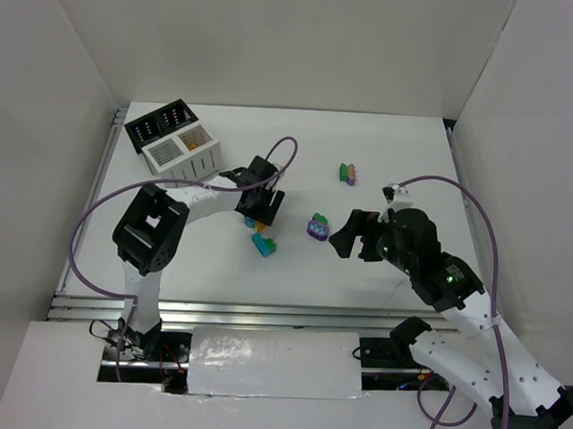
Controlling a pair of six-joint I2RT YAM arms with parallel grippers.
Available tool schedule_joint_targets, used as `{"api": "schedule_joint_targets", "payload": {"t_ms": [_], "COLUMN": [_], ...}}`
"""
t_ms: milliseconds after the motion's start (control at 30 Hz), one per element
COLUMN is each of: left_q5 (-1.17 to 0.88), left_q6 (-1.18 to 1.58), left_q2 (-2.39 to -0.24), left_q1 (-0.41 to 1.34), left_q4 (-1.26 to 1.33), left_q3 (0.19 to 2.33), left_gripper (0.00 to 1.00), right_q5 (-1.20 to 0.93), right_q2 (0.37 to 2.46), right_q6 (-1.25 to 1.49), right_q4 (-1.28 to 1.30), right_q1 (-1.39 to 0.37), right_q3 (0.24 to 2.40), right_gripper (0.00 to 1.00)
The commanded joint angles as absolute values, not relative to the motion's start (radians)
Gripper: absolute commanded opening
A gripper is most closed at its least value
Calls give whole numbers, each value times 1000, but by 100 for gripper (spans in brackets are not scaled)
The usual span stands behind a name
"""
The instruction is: Sort the legos into containers by color
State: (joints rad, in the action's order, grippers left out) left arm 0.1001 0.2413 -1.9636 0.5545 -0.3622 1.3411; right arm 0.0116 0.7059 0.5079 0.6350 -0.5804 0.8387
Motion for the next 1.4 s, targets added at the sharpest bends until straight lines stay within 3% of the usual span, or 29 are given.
{"api": "schedule_joint_targets", "payload": {"t_ms": [0,133,233,367,500,867,1300,1367], "left_q5": [98,120,59,-87,-184,-218,-207,-221], "left_q6": [256,271,233,147,63,-97,-135,-133], "left_q2": [-1982,-1938,-1823,-1558,-1298,-1143,-1187,-1192], "left_q1": [548,548,563,603,653,840,922,925], "left_q4": [-330,-305,-215,204,455,322,250,249], "left_q3": [1391,1453,1424,1092,830,831,914,926], "left_gripper": [34,0,0,0,0,0,2,3], "right_q5": [20,44,112,141,138,-187,-225,-227], "right_q2": [693,690,673,658,698,867,922,943], "right_q6": [502,508,564,650,695,666,681,678], "right_q4": [604,600,589,604,658,628,514,500], "right_q1": [-589,-589,-588,-589,-588,-614,-709,-712], "right_q3": [833,825,821,868,977,1074,986,977], "right_gripper": [100,100,100,100,98,85,80,75]}}
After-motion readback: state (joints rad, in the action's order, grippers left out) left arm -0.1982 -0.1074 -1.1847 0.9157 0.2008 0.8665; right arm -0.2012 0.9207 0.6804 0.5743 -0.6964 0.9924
